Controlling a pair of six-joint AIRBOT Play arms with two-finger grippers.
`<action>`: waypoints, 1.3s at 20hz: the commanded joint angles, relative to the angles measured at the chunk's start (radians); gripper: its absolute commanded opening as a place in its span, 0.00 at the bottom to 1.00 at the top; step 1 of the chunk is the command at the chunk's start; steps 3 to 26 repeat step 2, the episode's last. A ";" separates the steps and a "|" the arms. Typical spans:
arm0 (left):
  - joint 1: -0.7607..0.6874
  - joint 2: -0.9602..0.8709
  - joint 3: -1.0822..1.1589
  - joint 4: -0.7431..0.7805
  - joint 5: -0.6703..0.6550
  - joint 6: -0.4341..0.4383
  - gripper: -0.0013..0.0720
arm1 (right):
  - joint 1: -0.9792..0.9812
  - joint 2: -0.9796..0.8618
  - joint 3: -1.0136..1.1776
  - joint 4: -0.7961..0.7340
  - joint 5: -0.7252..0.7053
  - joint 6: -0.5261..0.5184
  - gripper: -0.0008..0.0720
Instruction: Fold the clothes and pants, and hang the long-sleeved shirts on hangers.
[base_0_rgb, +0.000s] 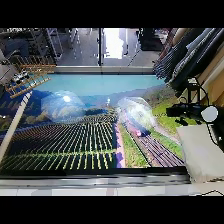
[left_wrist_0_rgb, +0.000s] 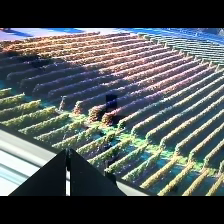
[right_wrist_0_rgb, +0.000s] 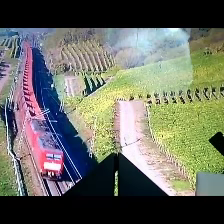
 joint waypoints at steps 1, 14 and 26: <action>0.002 0.001 0.001 0.002 0.003 -0.002 0.05 | 0.022 0.001 0.000 -0.011 -0.035 -0.003 0.04; 0.002 0.001 0.001 0.002 0.003 -0.002 0.05 | 0.022 0.001 0.000 -0.011 -0.035 -0.003 0.04; 0.002 0.001 0.001 0.002 0.003 -0.002 0.05 | 0.022 0.001 0.000 -0.011 -0.035 -0.003 0.04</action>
